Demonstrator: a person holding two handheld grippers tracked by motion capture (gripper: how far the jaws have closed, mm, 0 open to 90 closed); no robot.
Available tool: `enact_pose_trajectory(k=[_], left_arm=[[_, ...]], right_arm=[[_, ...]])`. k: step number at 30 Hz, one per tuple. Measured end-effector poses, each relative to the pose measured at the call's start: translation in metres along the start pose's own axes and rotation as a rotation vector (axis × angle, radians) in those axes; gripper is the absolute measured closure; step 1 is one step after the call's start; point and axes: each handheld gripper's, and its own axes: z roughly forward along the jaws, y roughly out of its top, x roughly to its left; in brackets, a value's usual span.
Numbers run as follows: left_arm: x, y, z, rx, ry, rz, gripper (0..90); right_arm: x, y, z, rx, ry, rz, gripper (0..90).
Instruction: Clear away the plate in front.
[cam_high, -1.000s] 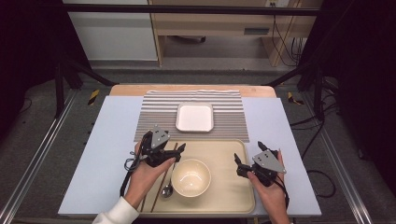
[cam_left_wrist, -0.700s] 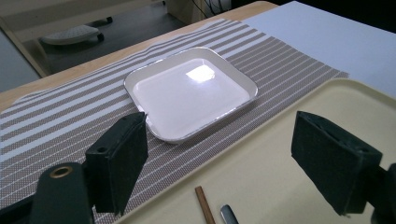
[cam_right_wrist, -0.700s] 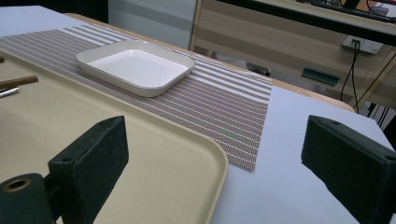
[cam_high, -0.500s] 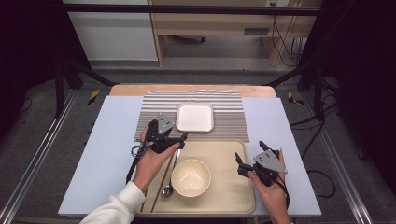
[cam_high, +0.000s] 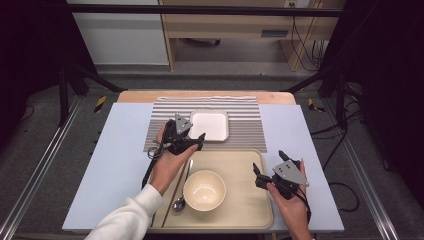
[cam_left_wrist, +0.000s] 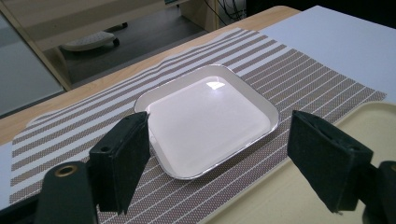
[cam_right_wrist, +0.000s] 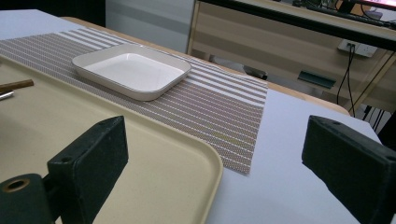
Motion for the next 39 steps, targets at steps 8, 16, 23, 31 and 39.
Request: enact_pose_trajectory(k=[8,16,23,31,39], left_arm=[[0.004,0.01,0.009,0.015,0.005,0.003,21.4],[0.014,0.013,0.022,0.012,0.021,-0.017,21.4],[0.027,0.008,0.033,0.009,0.037,-0.048,24.9],[0.041,0.0,0.048,0.026,0.065,-0.099,33.0],[0.05,-0.01,0.068,0.062,0.065,-0.147,37.2]], right_arm=[[0.0,0.001,0.0,-0.011,-0.002,-0.002,6.8],[0.002,0.003,-0.001,-0.029,0.003,0.004,7.8],[0.008,0.005,0.0,-0.035,0.011,-0.011,7.7],[0.007,0.005,0.0,-0.033,0.002,-0.003,7.7],[0.007,0.005,0.001,-0.034,0.001,-0.002,7.5]])
